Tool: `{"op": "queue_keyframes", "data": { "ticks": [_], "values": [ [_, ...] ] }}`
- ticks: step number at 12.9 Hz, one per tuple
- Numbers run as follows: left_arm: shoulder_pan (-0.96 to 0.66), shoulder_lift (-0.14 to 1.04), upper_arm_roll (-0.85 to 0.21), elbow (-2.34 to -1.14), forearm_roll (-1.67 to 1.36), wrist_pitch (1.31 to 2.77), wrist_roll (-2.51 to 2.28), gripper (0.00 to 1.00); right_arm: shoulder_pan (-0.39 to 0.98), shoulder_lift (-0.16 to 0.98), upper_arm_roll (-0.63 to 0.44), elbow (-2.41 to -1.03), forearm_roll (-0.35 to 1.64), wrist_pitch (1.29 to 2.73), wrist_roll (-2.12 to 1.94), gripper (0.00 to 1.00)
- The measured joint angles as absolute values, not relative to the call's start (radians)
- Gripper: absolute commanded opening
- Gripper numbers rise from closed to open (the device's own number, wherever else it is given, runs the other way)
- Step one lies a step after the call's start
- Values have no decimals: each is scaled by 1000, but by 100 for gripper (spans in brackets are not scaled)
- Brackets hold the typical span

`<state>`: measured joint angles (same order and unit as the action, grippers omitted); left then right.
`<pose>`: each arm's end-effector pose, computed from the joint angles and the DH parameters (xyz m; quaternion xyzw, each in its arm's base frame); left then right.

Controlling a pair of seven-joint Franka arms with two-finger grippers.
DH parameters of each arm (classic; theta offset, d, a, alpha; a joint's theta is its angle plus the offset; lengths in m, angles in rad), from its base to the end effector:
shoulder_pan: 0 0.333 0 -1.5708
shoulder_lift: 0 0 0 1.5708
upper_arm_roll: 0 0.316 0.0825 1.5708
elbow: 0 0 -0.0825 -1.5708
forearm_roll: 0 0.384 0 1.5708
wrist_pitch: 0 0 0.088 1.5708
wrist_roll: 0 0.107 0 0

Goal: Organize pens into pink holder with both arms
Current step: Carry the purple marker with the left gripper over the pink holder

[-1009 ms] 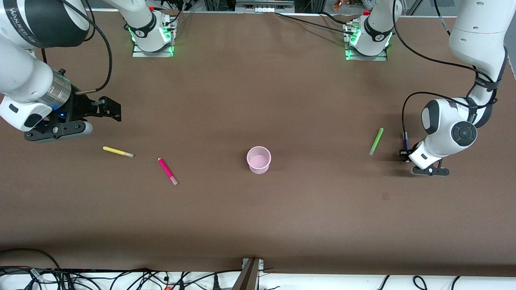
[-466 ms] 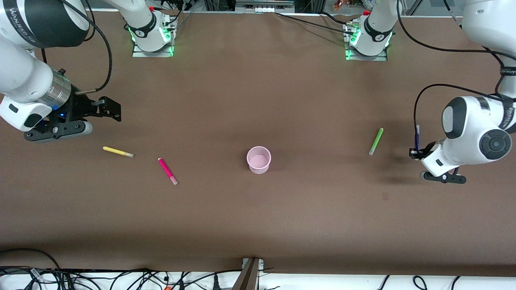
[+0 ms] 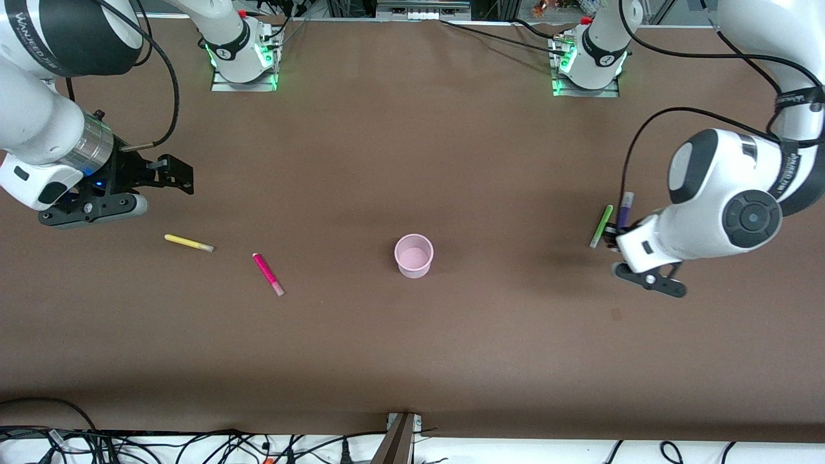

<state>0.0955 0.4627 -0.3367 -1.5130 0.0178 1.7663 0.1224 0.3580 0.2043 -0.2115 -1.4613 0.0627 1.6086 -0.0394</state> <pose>0.6508 -0.1264 0.3947 0.9784 -0.1727 -0.0955 0.0611 0.6063 0.1086 0.5621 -0.9953 -0.0923 0.0267 0.0085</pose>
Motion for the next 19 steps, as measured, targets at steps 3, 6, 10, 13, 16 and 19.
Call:
{"op": "queue_keyframes", "data": {
  "ticks": [3, 6, 10, 13, 16, 19],
  "values": [
    [92, 477, -474, -1513, -49, 1871, 126, 0, 358, 204, -212, -1461, 63, 1609, -39, 100],
    [41, 524, -601, -1518, -50, 2109, 137, 0, 358, 204, -212, -1461, 63, 1609, -39, 100],
    [-2, 626, -623, -1523, -91, 2441, 325, 0, 358, 204, -212, -1461, 63, 1609, -39, 100],
    [-9, 727, -669, -1525, -100, 2652, 423, 0, 357, 204, -212, -1461, 63, 1609, -39, 100],
    [-47, 777, -722, -1552, -100, 2845, 432, 0, 357, 204, -213, -1461, 63, 1609, -39, 100],
    [-87, 801, -724, -1598, -100, 3032, 436, 0, 357, 204, -213, -1461, 63, 1609, -39, 100]
  ]
}}
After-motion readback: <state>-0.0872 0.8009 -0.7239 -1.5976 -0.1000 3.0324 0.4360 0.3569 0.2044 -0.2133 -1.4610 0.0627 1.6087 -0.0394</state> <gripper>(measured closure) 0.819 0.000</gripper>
